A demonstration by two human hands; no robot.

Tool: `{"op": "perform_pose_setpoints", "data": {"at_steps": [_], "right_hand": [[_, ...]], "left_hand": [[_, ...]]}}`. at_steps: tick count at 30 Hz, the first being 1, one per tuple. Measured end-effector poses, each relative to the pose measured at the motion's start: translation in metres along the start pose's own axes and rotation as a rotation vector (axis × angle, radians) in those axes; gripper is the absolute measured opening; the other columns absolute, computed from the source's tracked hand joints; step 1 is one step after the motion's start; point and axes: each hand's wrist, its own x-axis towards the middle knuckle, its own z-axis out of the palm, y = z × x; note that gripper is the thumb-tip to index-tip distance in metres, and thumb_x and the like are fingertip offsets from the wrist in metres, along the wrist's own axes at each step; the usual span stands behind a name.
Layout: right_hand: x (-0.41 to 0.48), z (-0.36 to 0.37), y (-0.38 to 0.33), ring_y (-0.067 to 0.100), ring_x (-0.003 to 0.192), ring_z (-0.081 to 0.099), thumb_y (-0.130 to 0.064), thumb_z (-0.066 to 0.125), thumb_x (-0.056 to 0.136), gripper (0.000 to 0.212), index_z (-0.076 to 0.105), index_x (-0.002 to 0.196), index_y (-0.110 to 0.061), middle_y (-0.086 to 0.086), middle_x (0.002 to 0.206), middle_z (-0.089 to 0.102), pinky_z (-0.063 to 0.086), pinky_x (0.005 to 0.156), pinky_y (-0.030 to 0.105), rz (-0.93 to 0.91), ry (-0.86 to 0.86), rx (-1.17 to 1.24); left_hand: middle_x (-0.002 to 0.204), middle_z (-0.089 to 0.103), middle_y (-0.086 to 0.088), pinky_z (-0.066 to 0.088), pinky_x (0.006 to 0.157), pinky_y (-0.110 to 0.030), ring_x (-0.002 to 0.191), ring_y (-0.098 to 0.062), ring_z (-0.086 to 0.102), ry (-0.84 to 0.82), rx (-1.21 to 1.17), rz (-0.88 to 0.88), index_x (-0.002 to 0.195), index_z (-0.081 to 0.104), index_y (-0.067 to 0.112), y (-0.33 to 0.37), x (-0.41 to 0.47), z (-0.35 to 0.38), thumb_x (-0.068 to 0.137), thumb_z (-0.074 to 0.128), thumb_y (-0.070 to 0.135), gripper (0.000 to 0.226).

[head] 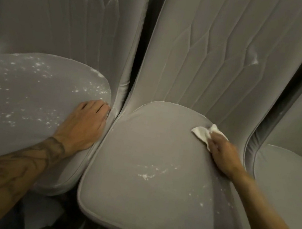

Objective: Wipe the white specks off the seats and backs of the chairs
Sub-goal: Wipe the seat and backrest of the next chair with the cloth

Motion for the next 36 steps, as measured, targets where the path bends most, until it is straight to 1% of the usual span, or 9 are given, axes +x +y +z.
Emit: {"op": "perform_pose_setpoints", "data": {"at_steps": [3, 8, 14, 20, 25, 27, 29, 32, 36], "right_hand": [[-0.010, 0.010, -0.016, 0.027, 0.138, 0.046, -0.025, 0.051, 0.102, 0.038, 0.059, 0.137, -0.013, 0.007, 0.150, 0.050, 0.035, 0.112, 0.035, 0.028, 0.051, -0.023], [-0.061, 0.021, -0.034, 0.003, 0.137, 0.043, -0.042, 0.047, 0.103, 0.039, 0.061, 0.136, -0.026, -0.011, 0.147, 0.050, 0.024, 0.117, 0.015, -0.315, -0.135, 0.056], [-0.017, 0.003, -0.002, 0.027, 0.138, 0.047, -0.021, 0.055, 0.101, 0.037, 0.060, 0.136, -0.010, 0.007, 0.148, 0.052, 0.031, 0.114, 0.030, 0.000, 0.064, 0.011], [-0.064, 0.023, -0.024, 0.003, 0.136, 0.043, -0.037, 0.049, 0.103, 0.036, 0.060, 0.135, -0.025, -0.011, 0.147, 0.050, 0.026, 0.119, 0.019, -0.378, -0.069, 0.044], [-0.037, -0.008, 0.031, 0.024, 0.138, 0.048, -0.019, 0.056, 0.100, 0.036, 0.060, 0.135, -0.011, 0.004, 0.149, 0.051, 0.026, 0.110, 0.014, -0.023, 0.069, 0.026], [-0.042, -0.003, 0.019, 0.024, 0.139, 0.047, -0.023, 0.055, 0.100, 0.037, 0.061, 0.135, -0.011, 0.004, 0.149, 0.050, 0.032, 0.115, 0.026, -0.035, 0.112, -0.005], [-0.064, 0.011, 0.001, 0.014, 0.138, 0.046, -0.034, 0.053, 0.100, 0.039, 0.061, 0.135, -0.019, -0.003, 0.148, 0.051, 0.032, 0.118, 0.030, -0.157, 0.111, 0.050], [-0.092, 0.017, -0.001, -0.009, 0.137, 0.037, -0.049, 0.045, 0.102, 0.040, 0.056, 0.137, -0.033, -0.024, 0.147, 0.045, 0.023, 0.116, 0.012, -0.316, 0.005, 0.079], [-0.056, -0.010, 0.037, 0.016, 0.135, 0.048, -0.026, 0.054, 0.100, 0.036, 0.063, 0.132, -0.013, -0.010, 0.140, 0.049, 0.019, 0.110, 0.004, -0.172, 0.047, 0.037]], "left_hand": [[0.115, 0.057, -0.005, 0.044, 0.093, -0.044, 0.105, -0.028, 0.056, -0.005, -0.004, -0.010, 0.115, 0.055, 0.016, -0.001, 0.000, 0.002, 0.100, 0.033, 0.022, 0.028], [0.114, 0.057, -0.006, 0.045, 0.092, -0.047, 0.104, -0.030, 0.057, -0.010, -0.005, -0.003, 0.117, 0.055, 0.015, -0.003, 0.000, 0.004, 0.103, 0.029, 0.023, 0.030], [0.116, 0.058, -0.007, 0.044, 0.093, -0.046, 0.105, -0.031, 0.057, 0.016, -0.008, 0.001, 0.119, 0.055, 0.015, -0.003, 0.000, 0.004, 0.101, 0.033, 0.023, 0.029], [0.119, 0.059, -0.010, 0.044, 0.093, -0.047, 0.106, -0.033, 0.058, 0.028, -0.023, 0.002, 0.122, 0.057, 0.013, -0.004, 0.000, 0.005, 0.099, 0.037, 0.022, 0.031], [0.121, 0.061, -0.013, 0.044, 0.094, -0.049, 0.108, -0.036, 0.059, 0.019, -0.027, 0.002, 0.123, 0.059, 0.010, -0.001, 0.000, 0.000, 0.098, 0.038, 0.021, 0.035], [0.121, 0.061, -0.014, 0.044, 0.095, -0.050, 0.109, -0.037, 0.060, 0.014, -0.034, -0.001, 0.123, 0.059, 0.009, -0.002, 0.000, -0.002, 0.097, 0.038, 0.020, 0.036], [0.122, 0.061, -0.014, 0.044, 0.095, -0.050, 0.110, -0.037, 0.060, 0.010, -0.040, 0.000, 0.123, 0.059, 0.009, -0.001, 0.000, -0.003, 0.097, 0.038, 0.021, 0.036], [0.122, 0.061, -0.013, 0.046, 0.095, -0.051, 0.110, -0.037, 0.060, 0.003, -0.046, -0.005, 0.123, 0.059, 0.009, -0.002, 0.000, -0.004, 0.097, 0.037, 0.021, 0.037], [0.123, 0.062, -0.015, 0.046, 0.097, -0.052, 0.113, -0.037, 0.060, 0.002, -0.048, -0.003, 0.124, 0.060, 0.007, -0.001, 0.000, -0.004, 0.097, 0.038, 0.021, 0.037]]}}
